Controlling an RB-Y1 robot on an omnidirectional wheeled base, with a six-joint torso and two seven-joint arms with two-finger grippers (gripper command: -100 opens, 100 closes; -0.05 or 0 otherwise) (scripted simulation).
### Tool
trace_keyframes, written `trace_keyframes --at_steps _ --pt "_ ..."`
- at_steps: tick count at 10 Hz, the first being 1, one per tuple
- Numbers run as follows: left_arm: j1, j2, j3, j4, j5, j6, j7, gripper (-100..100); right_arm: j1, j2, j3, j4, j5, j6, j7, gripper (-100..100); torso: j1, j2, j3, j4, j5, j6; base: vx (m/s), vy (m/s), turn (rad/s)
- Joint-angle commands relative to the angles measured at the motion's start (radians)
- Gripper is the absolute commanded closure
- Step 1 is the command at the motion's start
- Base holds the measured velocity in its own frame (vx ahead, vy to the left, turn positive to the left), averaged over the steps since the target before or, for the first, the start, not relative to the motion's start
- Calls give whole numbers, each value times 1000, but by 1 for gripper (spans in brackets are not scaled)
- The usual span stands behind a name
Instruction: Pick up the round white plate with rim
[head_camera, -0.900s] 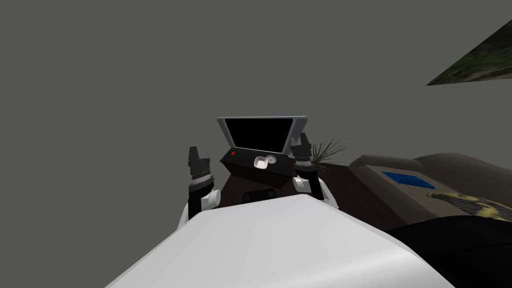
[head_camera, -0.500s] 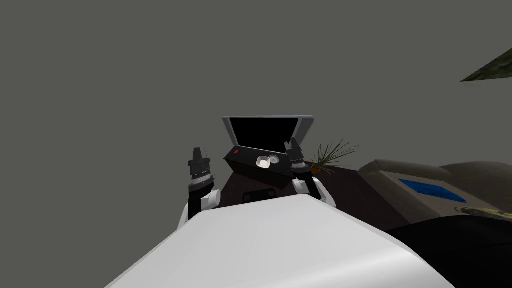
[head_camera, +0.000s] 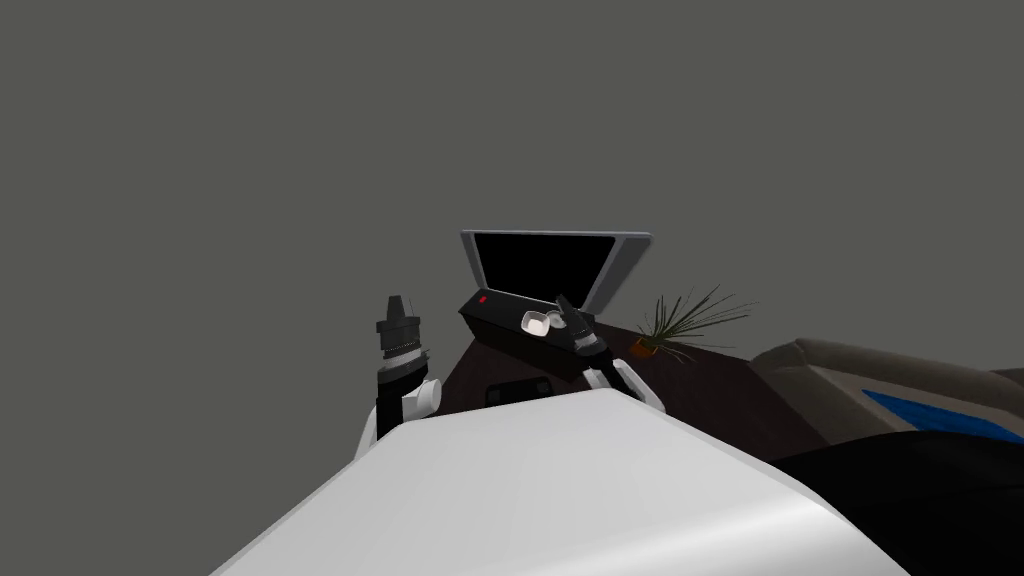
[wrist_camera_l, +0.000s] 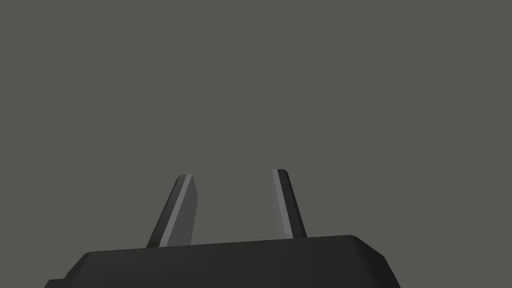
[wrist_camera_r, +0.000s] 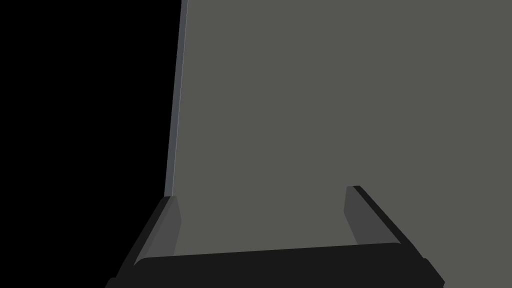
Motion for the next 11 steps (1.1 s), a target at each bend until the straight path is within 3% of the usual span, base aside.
trace_keyframes --at_steps 1,2,3,4,5,6,8,9,11 --pt "0 0 0 0 0 0 0 0 1 -50 41 50 29 -3 47 -100 0 0 0 0 0 0 -19 35 261" --pt "0 0 0 0 0 0 0 0 1 -59 41 56 29 -3 47 -100 0 0 0 0 0 0 -15 24 81" --pt "0 0 0 0 0 0 0 0 2 -98 72 91 50 -9 81 -100 0 0 0 0 0 1 -6 32 173" --pt "0 0 0 0 0 0 0 0 2 -98 72 100 50 -9 81 -100 0 0 0 0 0 0 -5 22 103" --pt "0 0 0 0 0 0 0 0 3 -137 103 138 72 -14 115 -100 -1 0 0 0 0 1 -10 28 204" --pt "0 0 0 0 0 0 0 0 3 -137 103 146 72 -14 115 -100 0 0 0 0 0 0 -8 21 104" --pt "0 0 0 0 0 0 0 0 4 -209 168 217 115 -22 177 -100 0 0 0 0 0 0 -8 38 284" --pt "0 0 0 0 0 0 0 0 4 -217 169 242 115 -22 186 -100 1 0 0 0 0 0 1 24 93" --pt "0 0 0 0 0 0 0 0 5 -286 235 328 156 -26 245 -100 0 -1 -1 0 0 0 7 32 296"
